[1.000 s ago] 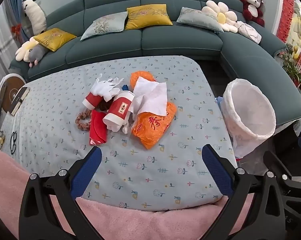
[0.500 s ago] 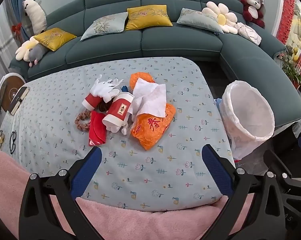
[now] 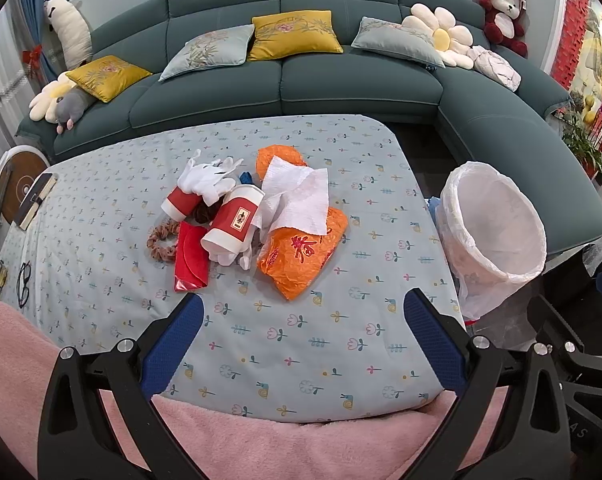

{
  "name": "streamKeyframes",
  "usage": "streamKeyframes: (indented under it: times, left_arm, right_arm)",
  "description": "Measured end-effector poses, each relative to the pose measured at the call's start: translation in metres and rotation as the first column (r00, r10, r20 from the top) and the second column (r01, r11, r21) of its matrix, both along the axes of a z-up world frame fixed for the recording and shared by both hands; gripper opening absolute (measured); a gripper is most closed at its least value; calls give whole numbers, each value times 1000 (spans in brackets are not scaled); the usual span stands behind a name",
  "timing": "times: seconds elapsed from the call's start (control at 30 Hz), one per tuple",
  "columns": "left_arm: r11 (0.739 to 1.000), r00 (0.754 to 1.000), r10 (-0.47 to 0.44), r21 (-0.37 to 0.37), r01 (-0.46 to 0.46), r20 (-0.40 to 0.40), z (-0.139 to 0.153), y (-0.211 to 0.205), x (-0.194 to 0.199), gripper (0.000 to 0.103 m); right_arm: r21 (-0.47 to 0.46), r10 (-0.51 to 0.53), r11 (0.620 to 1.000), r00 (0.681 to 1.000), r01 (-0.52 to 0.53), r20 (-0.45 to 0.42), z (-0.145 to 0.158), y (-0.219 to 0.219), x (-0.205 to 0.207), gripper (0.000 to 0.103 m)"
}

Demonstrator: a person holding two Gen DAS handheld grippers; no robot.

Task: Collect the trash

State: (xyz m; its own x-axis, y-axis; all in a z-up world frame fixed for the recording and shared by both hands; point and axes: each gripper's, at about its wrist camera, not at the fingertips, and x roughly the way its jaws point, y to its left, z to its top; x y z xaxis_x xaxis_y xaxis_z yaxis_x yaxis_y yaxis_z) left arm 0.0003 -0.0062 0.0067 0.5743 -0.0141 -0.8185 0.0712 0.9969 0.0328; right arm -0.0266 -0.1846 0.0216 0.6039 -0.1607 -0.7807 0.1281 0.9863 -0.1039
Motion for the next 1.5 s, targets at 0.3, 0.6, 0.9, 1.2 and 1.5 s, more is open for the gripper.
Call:
streamKeyframes:
  times: [0.3, 0.6, 0.9, 1.2, 1.5]
  left_arm:
    - [1000, 1000, 0, 0, 0, -2, 0, 0, 0, 95]
    - [1000, 1000, -1, -2, 1, 0, 0, -2, 0, 95]
    - [1000, 1000, 4, -4, -4, 2, 0, -2, 1, 95]
    - [1000, 1000, 2, -2, -2, 1, 0, -1, 0, 95]
    - [1000, 1000, 2, -4, -2, 0, 0, 0, 0, 95]
  right_arm:
    - [-2, -4, 1000, 1000, 4, 3, 2, -1, 0, 96]
    - [-7, -3, 1000, 1000, 3, 7, 2, -1, 1, 96]
    - [-10, -2, 1000, 1000, 2, 10, 2, 2, 2, 96]
    - [-6, -1, 1000, 1000, 1, 10, 1, 3, 2, 96]
    - [-4, -2, 1000, 1000, 2, 9, 1, 3, 2, 96]
